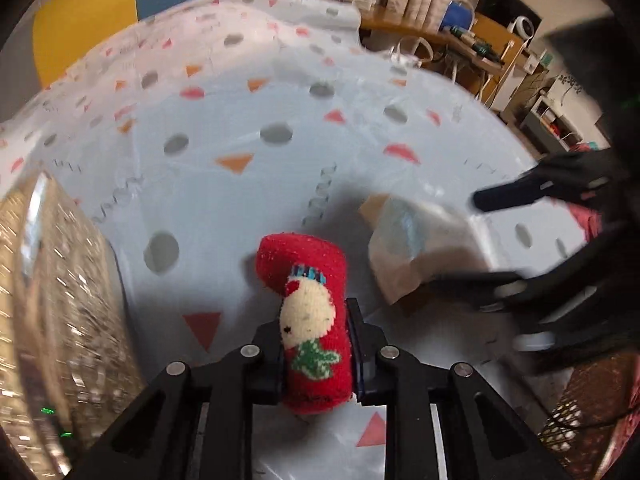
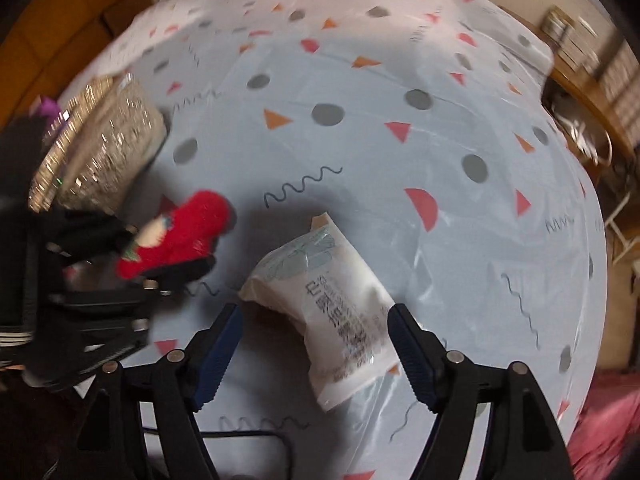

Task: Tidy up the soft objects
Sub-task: 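Carry the red sock over the gold tin with the left tool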

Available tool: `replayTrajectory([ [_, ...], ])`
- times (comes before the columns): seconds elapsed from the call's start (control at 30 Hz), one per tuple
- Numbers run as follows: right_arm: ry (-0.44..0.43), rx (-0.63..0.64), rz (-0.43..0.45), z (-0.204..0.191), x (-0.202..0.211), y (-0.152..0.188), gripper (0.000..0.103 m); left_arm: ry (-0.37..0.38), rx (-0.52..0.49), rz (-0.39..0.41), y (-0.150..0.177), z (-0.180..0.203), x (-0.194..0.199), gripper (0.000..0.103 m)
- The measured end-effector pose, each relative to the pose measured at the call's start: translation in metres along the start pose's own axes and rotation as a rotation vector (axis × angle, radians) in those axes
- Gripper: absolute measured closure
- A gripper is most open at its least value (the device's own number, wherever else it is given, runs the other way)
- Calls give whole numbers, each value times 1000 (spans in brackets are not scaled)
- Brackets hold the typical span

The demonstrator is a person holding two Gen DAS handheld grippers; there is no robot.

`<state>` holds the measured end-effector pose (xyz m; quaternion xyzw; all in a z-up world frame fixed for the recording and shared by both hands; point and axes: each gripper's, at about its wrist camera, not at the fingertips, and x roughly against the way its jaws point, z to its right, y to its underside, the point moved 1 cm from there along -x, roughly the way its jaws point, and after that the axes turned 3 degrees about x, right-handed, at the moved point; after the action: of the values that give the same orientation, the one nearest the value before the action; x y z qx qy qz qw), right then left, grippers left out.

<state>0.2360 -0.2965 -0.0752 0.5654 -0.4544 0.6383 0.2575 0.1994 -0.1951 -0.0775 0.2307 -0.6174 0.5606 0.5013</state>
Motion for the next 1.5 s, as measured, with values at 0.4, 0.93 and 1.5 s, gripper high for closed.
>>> replayTrajectory([
  [0.4, 63, -45, 18, 7, -36, -14, 35, 6, 53, 141, -22, -20, 76, 79],
  [0.93, 128, -332, 19, -2, -45, -31, 39, -126, 163, 392, 0, -112, 205, 79],
  [1.5, 162, -381, 90, -4, -56, -11, 33, -284, 282, 499, 93, -185, 266, 79],
])
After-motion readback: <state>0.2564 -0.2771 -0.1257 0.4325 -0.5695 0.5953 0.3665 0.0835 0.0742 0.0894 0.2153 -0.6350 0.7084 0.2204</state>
